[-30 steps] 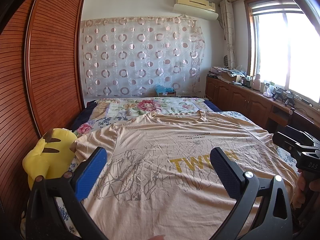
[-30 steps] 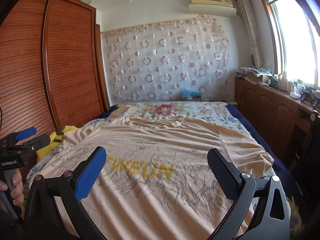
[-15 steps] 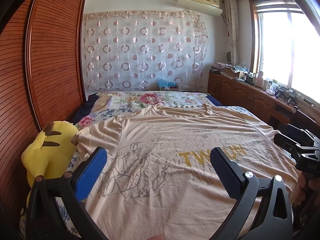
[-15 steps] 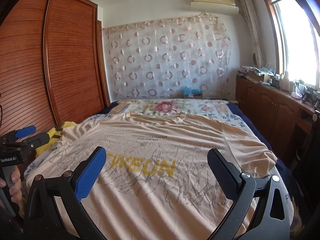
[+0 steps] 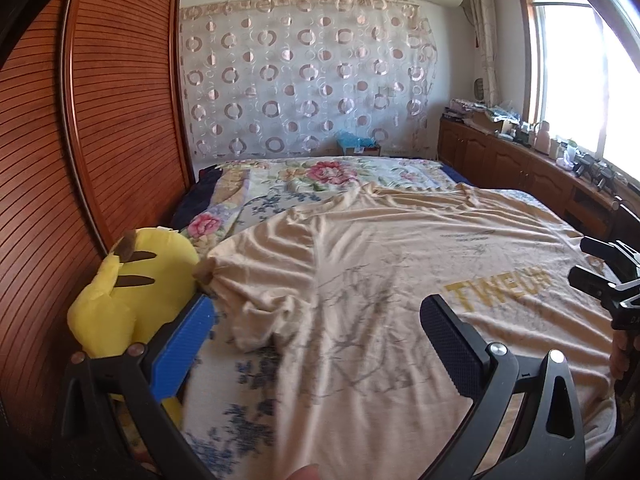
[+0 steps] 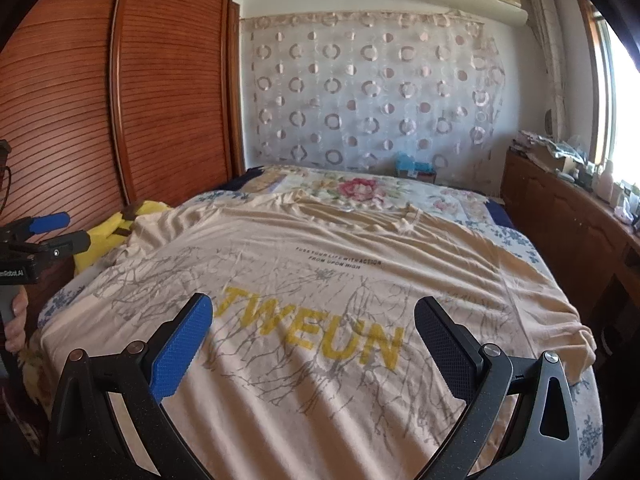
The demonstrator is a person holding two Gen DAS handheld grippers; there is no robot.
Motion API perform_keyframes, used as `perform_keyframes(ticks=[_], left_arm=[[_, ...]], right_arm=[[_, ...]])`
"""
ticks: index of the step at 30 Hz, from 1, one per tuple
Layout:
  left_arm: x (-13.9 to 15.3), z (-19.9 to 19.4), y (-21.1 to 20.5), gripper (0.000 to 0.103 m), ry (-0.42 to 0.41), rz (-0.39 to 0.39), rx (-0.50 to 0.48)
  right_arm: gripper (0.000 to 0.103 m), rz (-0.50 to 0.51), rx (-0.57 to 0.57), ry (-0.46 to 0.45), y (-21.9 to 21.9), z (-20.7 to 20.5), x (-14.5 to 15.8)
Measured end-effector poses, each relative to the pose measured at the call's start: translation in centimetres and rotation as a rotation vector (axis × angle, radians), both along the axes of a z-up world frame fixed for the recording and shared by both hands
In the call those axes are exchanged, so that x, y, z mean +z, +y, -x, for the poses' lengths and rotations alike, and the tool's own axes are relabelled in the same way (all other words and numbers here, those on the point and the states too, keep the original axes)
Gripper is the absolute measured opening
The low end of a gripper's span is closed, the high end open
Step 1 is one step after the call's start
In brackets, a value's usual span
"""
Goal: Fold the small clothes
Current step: 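Reach the left gripper to the shirt's side edge and grasp it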
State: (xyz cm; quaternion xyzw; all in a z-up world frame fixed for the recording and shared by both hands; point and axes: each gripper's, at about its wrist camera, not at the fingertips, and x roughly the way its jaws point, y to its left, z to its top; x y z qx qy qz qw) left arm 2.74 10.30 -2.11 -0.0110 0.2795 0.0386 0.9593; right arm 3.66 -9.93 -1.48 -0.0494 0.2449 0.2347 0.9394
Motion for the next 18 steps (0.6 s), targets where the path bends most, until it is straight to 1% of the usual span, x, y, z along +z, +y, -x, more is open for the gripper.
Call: perform_keyframes(ticks=[3, 5, 7, 11, 15, 18], left_arm=[[-0.3, -0.8, 2.0, 0.103, 0.028, 0.001, 0.011], [-0.7, -1.5, 3.4, 0.103, 0.051, 0.006, 0.012], [-1.2, -2.3, 4.7, 0.103, 0.083, -0.001, 0.028], [-2.6, -4.4, 6.8, 0.103, 0.152, 0.009, 0.045], [-3.9, -6.6, 8.4, 0.102, 0.201, 0.056, 0.039], [-4.6, -8.0, 9.3, 0.097, 0.224, 0.076, 0.045]], right_arm=[[0.103, 0.006, 0.035, 0.043, 0.8, -0.8, -0.5], [0.103, 0.033, 0.045, 0.047, 1.6, -1.2, -0.8], [0.103, 0.045, 0.069, 0.062, 2.2, -1.6, -0.9], [0.103, 0.071, 0.109, 0.077, 3.8, -2.2, -1.3], [0.103, 0.094, 0.146, 0.082, 5.4, -3.0, -1.5], [0.103, 0.133, 0.148, 0.049, 6.7, -3.4, -1.4]])
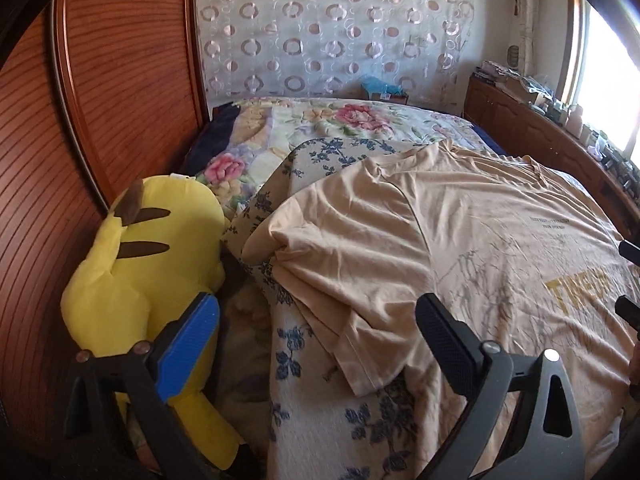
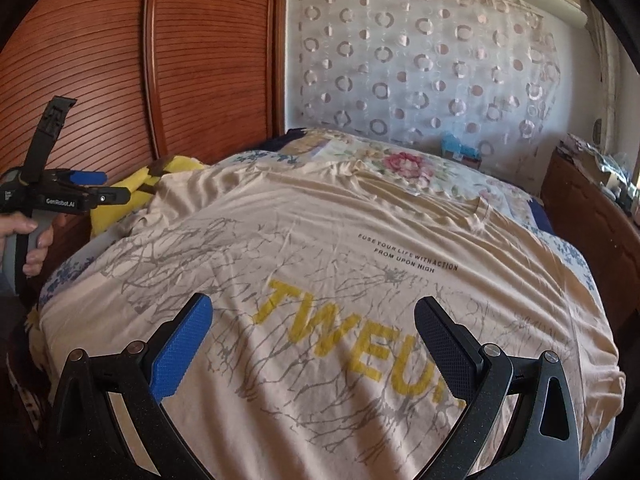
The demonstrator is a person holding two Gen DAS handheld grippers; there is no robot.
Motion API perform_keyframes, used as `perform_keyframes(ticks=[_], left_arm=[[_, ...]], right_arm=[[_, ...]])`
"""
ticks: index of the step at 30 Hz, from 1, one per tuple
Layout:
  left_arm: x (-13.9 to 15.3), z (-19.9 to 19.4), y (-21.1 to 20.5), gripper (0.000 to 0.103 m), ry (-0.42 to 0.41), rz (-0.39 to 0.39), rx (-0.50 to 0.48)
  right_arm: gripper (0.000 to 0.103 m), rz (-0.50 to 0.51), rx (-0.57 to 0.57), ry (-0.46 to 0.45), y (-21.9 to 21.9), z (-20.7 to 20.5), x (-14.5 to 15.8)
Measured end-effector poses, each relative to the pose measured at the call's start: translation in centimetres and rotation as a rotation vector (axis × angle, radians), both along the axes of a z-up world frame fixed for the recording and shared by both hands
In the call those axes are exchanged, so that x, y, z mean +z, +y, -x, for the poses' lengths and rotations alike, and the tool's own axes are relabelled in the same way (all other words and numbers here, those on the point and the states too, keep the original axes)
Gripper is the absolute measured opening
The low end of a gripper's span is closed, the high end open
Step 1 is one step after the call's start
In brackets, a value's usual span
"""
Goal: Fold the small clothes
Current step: 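Reach the left gripper to the shirt's side edge and grasp it, then lift the grasped side panel with the left gripper and fold it toward the shirt center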
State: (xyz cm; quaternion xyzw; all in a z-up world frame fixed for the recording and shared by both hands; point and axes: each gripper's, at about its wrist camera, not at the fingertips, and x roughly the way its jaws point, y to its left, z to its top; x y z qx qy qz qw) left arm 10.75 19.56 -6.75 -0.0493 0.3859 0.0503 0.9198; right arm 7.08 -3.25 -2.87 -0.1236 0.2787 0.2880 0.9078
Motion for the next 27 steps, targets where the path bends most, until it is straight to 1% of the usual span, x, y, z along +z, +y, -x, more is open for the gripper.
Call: perform_keyframes(ticks=[2, 3, 4, 5, 6, 7, 8, 9, 10, 12, 13, 14, 16, 17, 19, 20, 22, 25, 27], left_arm=[[-0.2, -0.8, 0.5, 0.091, 0.002, 0.001, 0.015], [-0.3, -1.2, 0.8, 0.082, 0.01, 0.011, 0.013], [-0.5, -1.7, 1.2, 0.075, 0.018, 0.032, 0.011], [-0.5, -2.0, 1.5, 0.074, 0.026, 0.048, 0.013], [-0.7, -2.5, 2.0, 0.07, 0.034, 0.072, 0.018], [-0.9, -2.9, 2.5, 0.064, 0.04, 0.091, 0.024], [-1.3, -3.5, 3.1, 0.063, 0.055, 0.112, 0.038], [-1.6, -3.9, 3.5, 0.062, 0.069, 0.119, 0.051], [-1.8, -4.3, 3.7, 0.059, 0.076, 0.115, 0.056], [-2.1, -4.8, 3.5, 0.052, 0.08, 0.055, 0.057], [-2.3, -5.1, 3.2, 0.05, 0.086, 0.007, 0.056], [-2.5, -5.2, 3.2, 0.048, 0.093, -0.009, 0.047], [-2.7, -5.3, 2.7, 0.034, 0.096, -0.023, 0.011], [-2.7, -5.2, 2.4, 0.03, 0.09, -0.035, -0.005], [-2.5, -5.2, 1.9, 0.01, 0.093, -0.062, -0.029], [-2.5, -5.2, 1.7, 0.007, 0.095, -0.077, -0.038], [-2.3, -5.2, 1.2, 0.001, 0.098, -0.102, -0.038], [-1.2, -5.0, 0.4, 0.001, 0.074, -0.118, -0.054], [0.2, -4.9, -0.1, 0.0, 0.048, -0.111, -0.068]], right_arm=[[0.103, -0.015, 0.019, -0.012, 0.5, -0.4, 0.2], [0.103, -0.021, 0.025, -0.024, 0.8, -0.8, 0.2], [0.103, -0.019, 0.026, -0.03, 1.1, -1.0, 0.3], [0.103, -0.015, 0.03, -0.031, 1.4, -1.4, 0.3], [0.103, -0.015, 0.04, -0.02, 1.8, -1.8, 0.2], [0.103, -0.015, 0.048, -0.008, 2.1, -2.1, 0.2], [0.103, -0.007, 0.051, 0.01, 2.4, -2.4, 0.1], [0.103, 0.001, 0.051, 0.016, 2.6, -2.6, 0.1], [0.103, 0.01, 0.051, 0.018, 2.8, -2.7, 0.0], [0.103, 0.019, 0.069, 0.025, 3.2, -2.7, -0.2], [0.103, 0.025, 0.079, 0.032, 3.4, -2.7, -0.3], [0.103, 0.037, 0.089, 0.04, 3.6, -2.7, -0.6], [0.103, 0.05, 0.103, 0.057, 3.9, -2.7, -1.1], [0.103, 0.059, 0.106, 0.067, 4.0, -2.8, -1.4], [0.103, 0.066, 0.106, 0.075, 4.1, -2.7, -1.6], [0.103, 0.065, 0.103, 0.074, 4.1, -2.5, -1.7], [0.103, 0.069, 0.101, 0.064, 4.0, -2.1, -1.7], [0.103, 0.061, 0.109, 0.05, 3.8, -1.5, -1.2], [0.103, 0.047, 0.105, 0.039, 3.4, -1.2, -0.8]])
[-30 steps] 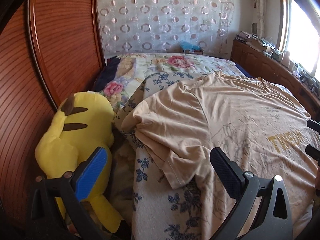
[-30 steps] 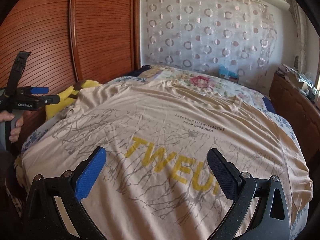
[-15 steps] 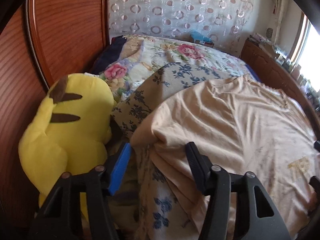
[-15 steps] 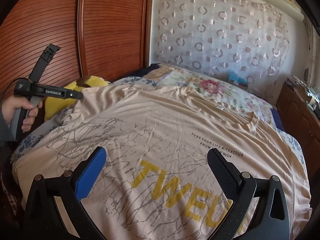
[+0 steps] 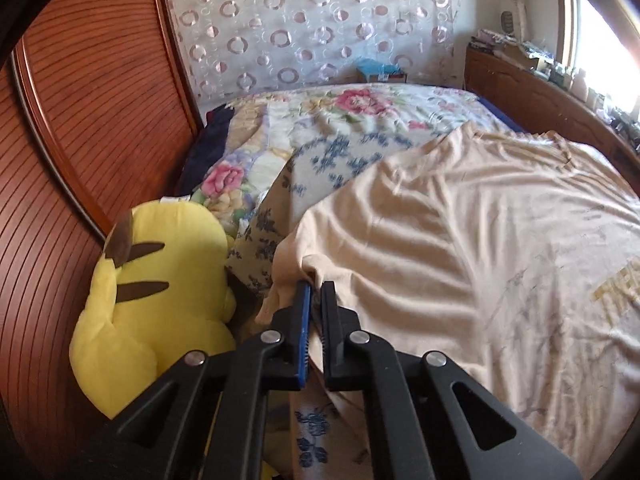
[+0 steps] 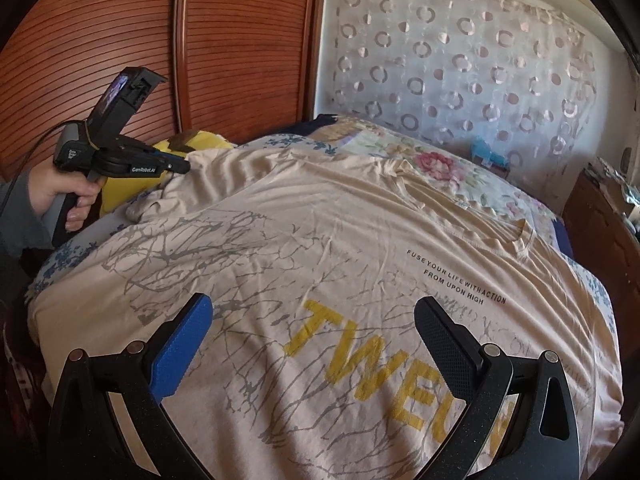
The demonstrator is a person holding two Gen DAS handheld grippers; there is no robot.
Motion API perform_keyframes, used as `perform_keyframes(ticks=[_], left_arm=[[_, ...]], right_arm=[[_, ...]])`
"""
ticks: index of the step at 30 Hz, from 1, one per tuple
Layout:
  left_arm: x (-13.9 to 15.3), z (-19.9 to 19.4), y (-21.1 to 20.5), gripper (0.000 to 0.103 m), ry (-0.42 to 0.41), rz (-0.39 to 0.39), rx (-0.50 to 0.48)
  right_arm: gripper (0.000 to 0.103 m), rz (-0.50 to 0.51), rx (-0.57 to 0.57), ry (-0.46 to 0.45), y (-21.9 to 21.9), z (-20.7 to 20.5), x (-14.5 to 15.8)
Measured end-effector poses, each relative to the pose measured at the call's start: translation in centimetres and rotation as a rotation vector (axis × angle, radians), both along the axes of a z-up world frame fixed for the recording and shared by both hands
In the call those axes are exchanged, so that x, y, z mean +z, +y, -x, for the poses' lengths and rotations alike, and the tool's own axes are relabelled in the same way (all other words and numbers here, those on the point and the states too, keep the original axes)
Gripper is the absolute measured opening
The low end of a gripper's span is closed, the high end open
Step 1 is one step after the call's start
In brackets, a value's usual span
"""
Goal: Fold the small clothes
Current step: 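Lift the grasped side panel with the left gripper and fold it toward the shirt center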
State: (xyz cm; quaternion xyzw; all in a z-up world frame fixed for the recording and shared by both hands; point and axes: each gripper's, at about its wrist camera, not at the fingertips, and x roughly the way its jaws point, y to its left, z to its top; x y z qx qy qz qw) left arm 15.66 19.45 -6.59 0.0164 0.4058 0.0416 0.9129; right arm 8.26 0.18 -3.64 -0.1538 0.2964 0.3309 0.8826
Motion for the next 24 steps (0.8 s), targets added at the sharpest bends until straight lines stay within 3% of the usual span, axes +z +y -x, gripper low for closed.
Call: perform_keyframes(ticks=[6, 11, 14, 16, 17, 21, 24], left_arm=[[5.2, 0.2, -4.3, 0.0, -0.098, 0.012, -0.109], [8.1, -0.5, -9.0, 0.002, -0.124, -0.005, -0.185], [9.2, 0.0, -10.5, 0.015, -0.137, 0.028, -0.225], [9.7, 0.9, -10.7, 0.037, -0.157, 0.049, -0.255], [9.8, 1.3, -10.5, 0.041, -0.16, 0.056, -0.264], [9.7, 2.7, -10.1, 0.054, -0.157, 0.043, -0.25], [8.6, 3.7, -8.4, 0.056, -0.143, 0.056, -0.224]], right_arm=[[0.103, -0.044, -0.021, 0.0, -1.4, -0.2, 0.9], [0.103, -0.053, -0.057, 0.001, -2.6, -0.9, 1.0], [0.103, -0.064, -0.082, 0.005, -3.5, -1.4, 1.0], [0.103, -0.064, -0.095, 0.01, -4.0, -1.6, 1.0], [0.103, -0.063, -0.1, 0.011, -4.2, -1.7, 1.0], [0.103, -0.064, -0.115, 0.015, -4.7, -2.1, 1.0], [0.102, -0.076, -0.114, 0.019, -4.5, -2.3, 1.1]])
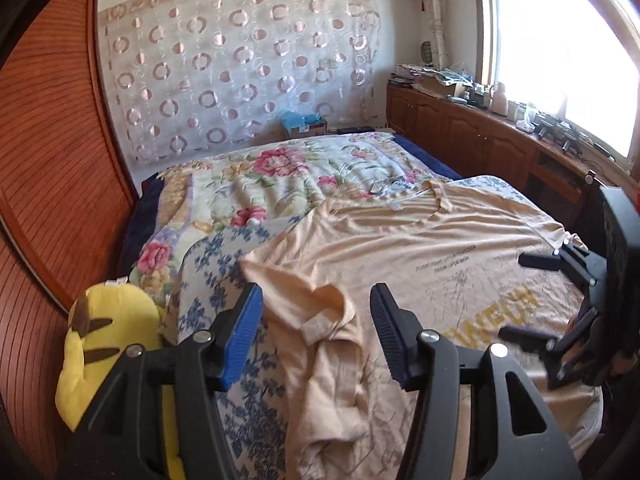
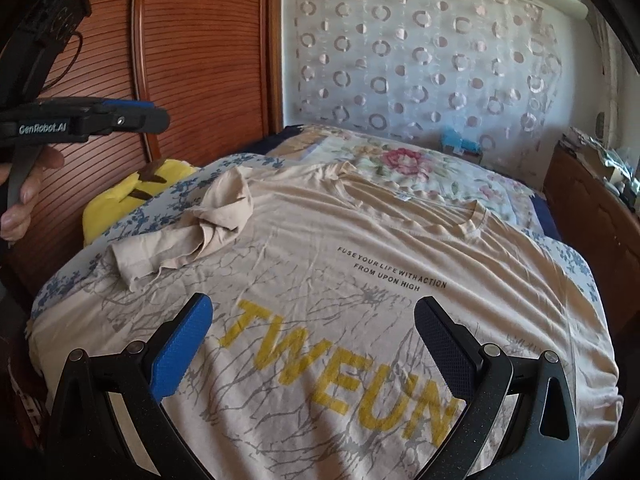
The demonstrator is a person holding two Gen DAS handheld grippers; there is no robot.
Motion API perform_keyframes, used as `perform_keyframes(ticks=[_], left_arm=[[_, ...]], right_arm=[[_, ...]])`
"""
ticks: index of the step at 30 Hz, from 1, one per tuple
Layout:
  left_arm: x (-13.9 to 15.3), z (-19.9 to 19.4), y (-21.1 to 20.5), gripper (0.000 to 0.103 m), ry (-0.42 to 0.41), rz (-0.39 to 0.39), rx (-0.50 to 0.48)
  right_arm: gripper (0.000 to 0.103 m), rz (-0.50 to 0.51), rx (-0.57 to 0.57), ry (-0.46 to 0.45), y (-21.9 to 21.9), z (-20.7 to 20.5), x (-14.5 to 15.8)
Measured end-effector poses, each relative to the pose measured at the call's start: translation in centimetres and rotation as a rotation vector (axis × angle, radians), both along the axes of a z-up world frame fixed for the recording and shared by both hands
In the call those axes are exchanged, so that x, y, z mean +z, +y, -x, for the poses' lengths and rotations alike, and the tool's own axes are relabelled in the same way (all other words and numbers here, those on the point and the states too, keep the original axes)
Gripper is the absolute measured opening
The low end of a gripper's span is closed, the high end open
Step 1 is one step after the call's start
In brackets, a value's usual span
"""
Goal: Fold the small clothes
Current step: 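Lift the grasped side panel with the left gripper and fold it toward the shirt center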
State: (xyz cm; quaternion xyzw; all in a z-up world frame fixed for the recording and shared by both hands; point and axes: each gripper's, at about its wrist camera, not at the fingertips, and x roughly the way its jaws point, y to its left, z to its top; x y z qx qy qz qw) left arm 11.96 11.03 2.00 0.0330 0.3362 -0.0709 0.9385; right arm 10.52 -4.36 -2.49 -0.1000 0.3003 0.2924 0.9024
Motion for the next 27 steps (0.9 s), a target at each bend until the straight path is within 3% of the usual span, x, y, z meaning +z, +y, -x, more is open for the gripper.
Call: perform_keyframes(ticks=[2, 7, 10, 15, 21, 27], left_arm=[[-1.2, 0.4, 1.3, 0.057, 0.017, 0.0, 0.023], [-5.7, 1.2, 4.0, 0.058, 0.099, 0.008, 0.094], [-8.3, 1.0, 4.7, 0.058, 0.154, 0.007, 0.121], [-11.0, 0.9, 4.4, 0.058, 0.205, 0.006, 0.121], [-11.1, 1.1, 4.3, 0.061, 0.2, 0.018, 0.111], [-11.1, 1.0, 4.8, 0.076, 0.211, 0.026, 0.131]], right_arm=[[0.098, -0.008, 0.01, 0.0, 0.3, 0.0, 0.1], [0.069, -0.018, 0.081, 0.021, 2.1, -0.4, 0.5], [0.063, -0.016, 0.116, 0.032, 3.5, -0.8, 0.7], [0.06, -0.013, 0.168, 0.062, 5.9, -1.5, 0.5], [0.053, 0.0, 0.203, 0.085, 8.9, -2.5, 0.4], [0.052, 0.002, 0.228, 0.104, 11.5, -3.5, 0.5]])
